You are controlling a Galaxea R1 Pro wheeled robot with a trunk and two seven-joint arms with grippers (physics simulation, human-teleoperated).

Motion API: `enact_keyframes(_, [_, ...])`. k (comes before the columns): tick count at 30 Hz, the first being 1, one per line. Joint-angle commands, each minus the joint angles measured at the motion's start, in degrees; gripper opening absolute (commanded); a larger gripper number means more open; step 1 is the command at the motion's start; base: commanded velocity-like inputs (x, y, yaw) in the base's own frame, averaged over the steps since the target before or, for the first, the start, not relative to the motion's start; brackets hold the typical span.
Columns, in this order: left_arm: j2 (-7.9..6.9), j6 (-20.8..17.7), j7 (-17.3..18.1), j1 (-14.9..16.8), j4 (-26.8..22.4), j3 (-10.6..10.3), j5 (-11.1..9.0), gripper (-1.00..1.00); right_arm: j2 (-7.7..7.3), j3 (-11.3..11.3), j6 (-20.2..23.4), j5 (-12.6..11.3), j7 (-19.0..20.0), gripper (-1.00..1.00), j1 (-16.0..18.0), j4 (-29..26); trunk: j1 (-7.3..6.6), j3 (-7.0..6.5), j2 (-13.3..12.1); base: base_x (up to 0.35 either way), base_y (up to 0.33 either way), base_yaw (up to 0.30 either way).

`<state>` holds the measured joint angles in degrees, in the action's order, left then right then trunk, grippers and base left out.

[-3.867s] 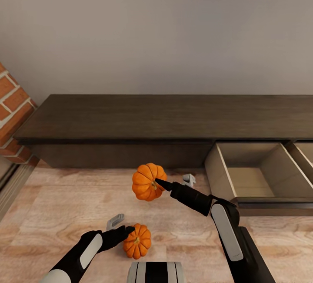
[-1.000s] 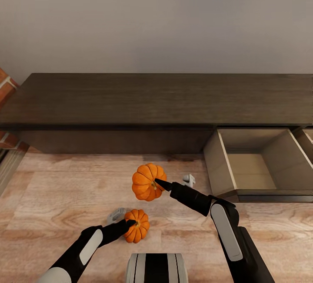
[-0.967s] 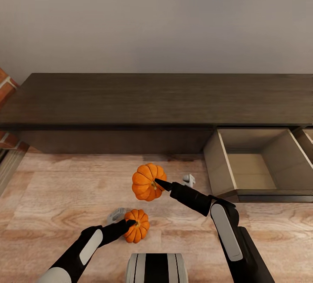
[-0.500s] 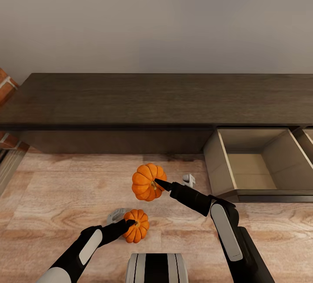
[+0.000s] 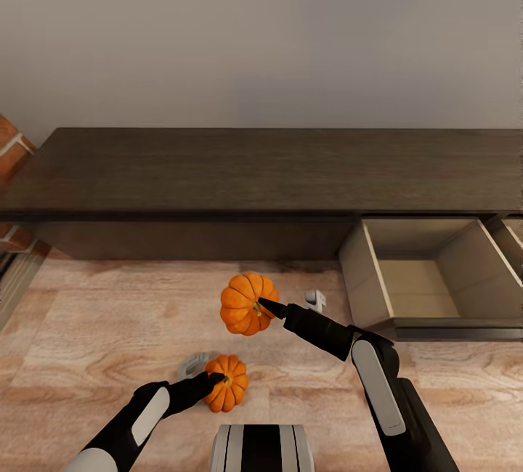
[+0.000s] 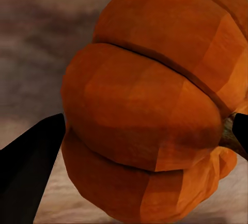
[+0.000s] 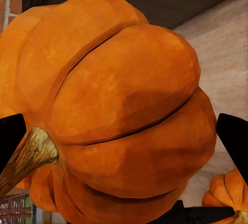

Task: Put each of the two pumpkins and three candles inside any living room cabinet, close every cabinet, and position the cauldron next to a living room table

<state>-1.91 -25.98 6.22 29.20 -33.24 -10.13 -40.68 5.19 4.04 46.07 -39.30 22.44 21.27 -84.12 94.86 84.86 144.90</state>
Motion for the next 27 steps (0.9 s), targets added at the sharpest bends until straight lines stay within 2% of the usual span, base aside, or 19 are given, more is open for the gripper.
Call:
enact_keyframes(1, [-0.05, 0.1, -0.2, 0.0, 0.8, 0.0, 1.3, -1.0, 0.0, 0.0, 0.0, 0.1, 0.0, -1.0, 0.0, 0.0, -0.01, -0.22, 0.0, 0.0, 0.0, 0.0])
enact_keyframes(8, [-0.32, -0.8, -0.5, 0.0, -2.2, 0.0, 1.3, -1.0, 0.0, -0.1, 0.1, 0.0, 0.0, -1.0, 0.0, 0.0, -0.19, -1.77, -0.1, 0.0, 0.0, 0.0])
enact_keyframes(13, [-2.27, -3.0, -0.7, 0.0, -4.6, 0.3, 0.7, -1.0, 0.0, -0.1, 0.1, 0.1, 0.0, -1.0, 0.0, 0.1, -0.32, -2.88, -0.2, 0.0, 0.0, 0.0])
enact_keyframes(15, [-3.06, -5.2, -0.7, 0.0, -5.8, 1.6, 0.6, -1.0, 0.0, -0.1, 0.1, 0.1, -0.3, -1.0, 0.0, 0.3, -0.37, -3.33, -0.2, 0.0, 0.0, 0.0])
enact_keyframes(20, [-4.11, -10.4, -0.8, 0.0, -7.6, 7.2, 0.6, -1.0, 0.07, -0.2, 0.1, -0.5, -4.5, -1.0, 0.0, 3.2, -0.5, -4.43, -0.3, 0.0, 0.0, 0.0])
enact_keyframes(24, [-5.39, -15.1, -0.7, 0.1, -10.1, 9.0, 0.6, -1.0, 0.08, -0.3, 0.0, -0.7, -5.9, -1.0, 0.0, 4.3, -0.61, -5.32, -0.3, -0.163, 0.0, 0.0])
enact_keyframes(27, [-6.37, -17.2, -0.7, 0.1, -11.3, 10.5, 0.6, -1.0, 0.09, -0.4, -0.1, -0.6, -6.2, -1.0, 0.0, 4.7, -0.68, -5.98, -0.4, -0.122, 0.0, 0.0])
